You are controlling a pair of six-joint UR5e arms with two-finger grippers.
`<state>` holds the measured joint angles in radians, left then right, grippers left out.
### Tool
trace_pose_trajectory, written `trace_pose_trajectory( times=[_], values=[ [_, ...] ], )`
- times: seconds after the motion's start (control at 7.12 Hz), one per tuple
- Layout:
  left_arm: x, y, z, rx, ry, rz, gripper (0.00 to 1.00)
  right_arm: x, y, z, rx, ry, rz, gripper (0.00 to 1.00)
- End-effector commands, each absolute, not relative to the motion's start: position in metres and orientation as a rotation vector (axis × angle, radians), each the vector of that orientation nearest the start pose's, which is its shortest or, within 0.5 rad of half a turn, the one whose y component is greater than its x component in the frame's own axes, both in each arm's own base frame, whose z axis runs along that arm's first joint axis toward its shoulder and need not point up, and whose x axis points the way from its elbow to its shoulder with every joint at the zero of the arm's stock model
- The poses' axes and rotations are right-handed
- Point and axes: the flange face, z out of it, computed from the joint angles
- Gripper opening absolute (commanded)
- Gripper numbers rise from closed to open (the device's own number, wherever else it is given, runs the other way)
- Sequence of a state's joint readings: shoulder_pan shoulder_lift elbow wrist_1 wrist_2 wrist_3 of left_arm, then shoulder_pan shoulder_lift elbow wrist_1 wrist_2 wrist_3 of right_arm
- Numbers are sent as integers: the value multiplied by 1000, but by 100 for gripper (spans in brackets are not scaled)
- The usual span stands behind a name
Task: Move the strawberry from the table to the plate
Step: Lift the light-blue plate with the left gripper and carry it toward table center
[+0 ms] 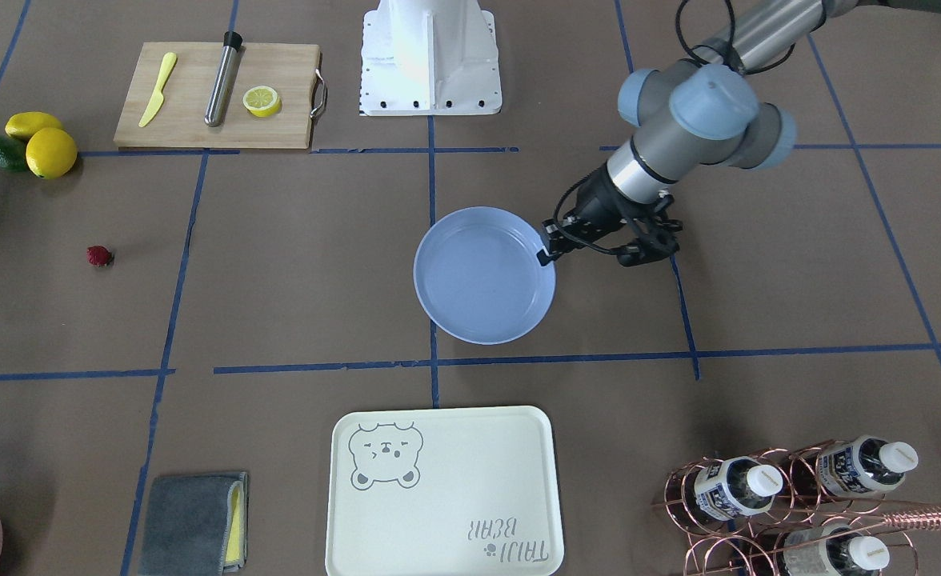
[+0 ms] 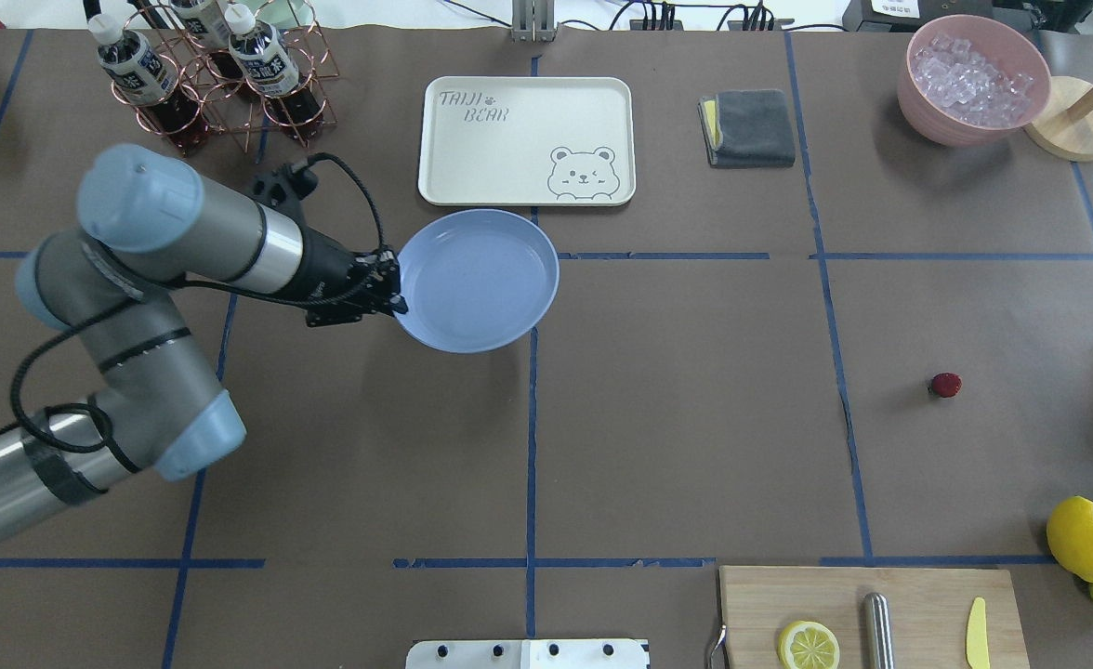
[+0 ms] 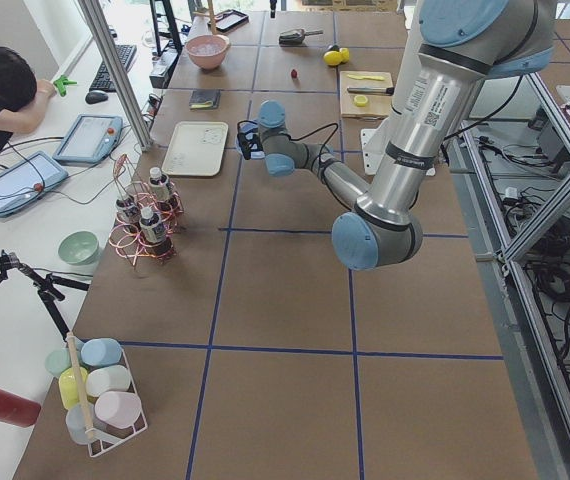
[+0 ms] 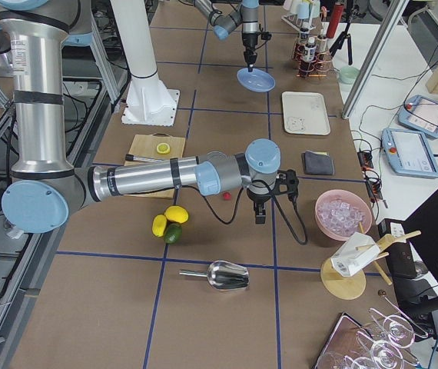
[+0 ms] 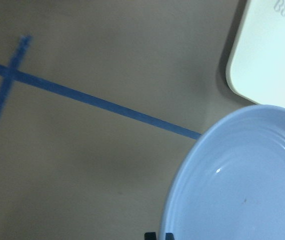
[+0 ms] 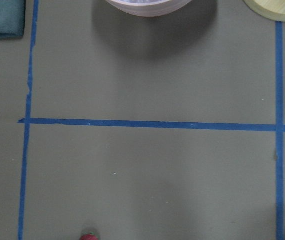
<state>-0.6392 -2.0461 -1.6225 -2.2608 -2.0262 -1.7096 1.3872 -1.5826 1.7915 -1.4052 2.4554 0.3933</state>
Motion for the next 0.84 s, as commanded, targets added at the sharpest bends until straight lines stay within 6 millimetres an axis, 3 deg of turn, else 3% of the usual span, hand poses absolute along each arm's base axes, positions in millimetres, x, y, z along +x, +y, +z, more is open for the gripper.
trace_pose_trajectory(
  times=[0.0, 0.14, 0.56, 0.7],
  values=[
    [533, -412, 266, -5, 1257, -424, 0, -76, -492, 507, 71, -976, 84, 100],
    [554, -387, 267, 14, 1252, -404, 0, -78, -491, 503, 90, -988, 84, 100],
    [550, -386, 288, 36, 1212, -379, 0, -77, -490, 505, 87, -987, 87, 100],
    [551, -386, 288, 41, 1210, -369, 45, -77, -490, 504, 88, -988, 86, 100]
  ],
)
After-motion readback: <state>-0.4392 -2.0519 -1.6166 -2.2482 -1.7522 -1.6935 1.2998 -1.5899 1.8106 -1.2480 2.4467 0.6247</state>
